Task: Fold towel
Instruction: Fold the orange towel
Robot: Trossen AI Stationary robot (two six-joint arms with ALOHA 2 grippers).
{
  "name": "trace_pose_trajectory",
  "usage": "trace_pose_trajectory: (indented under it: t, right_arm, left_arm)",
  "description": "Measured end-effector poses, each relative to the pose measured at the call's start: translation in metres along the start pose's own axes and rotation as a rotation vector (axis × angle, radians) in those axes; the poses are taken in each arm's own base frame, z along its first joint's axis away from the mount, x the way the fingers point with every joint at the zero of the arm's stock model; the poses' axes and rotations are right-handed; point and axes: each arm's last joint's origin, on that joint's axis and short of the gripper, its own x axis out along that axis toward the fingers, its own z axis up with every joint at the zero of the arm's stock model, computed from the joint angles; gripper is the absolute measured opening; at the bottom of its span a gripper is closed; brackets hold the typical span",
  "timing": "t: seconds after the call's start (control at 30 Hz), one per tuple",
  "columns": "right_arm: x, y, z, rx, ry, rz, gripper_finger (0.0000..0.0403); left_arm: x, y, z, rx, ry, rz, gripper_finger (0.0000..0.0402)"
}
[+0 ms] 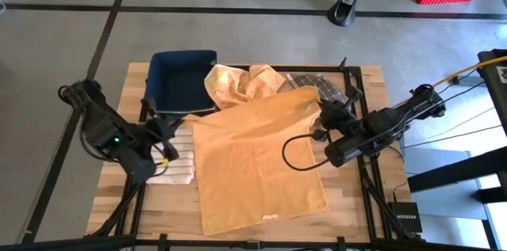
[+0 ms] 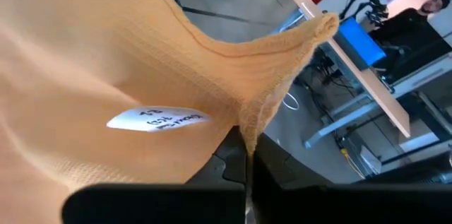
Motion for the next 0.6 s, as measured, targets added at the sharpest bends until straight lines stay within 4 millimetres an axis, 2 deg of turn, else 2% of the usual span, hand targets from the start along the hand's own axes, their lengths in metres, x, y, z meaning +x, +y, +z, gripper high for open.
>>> trace_pose_trajectory:
  t: [0.33,0.6]
  right_arm:
    - [0.025,0.040,-0.044,-0.107,0.018,-0.057,0.0003]
    - [0.042,0.055,-0.083,-0.245,0.003,-0.154,0.0003]
  left_arm:
    - [0.040,-0.030,-0.043,0.085,0.177,0.060,0.0003]
    - [0.058,-0.049,-0.070,0.120,0.205,0.086,0.0003]
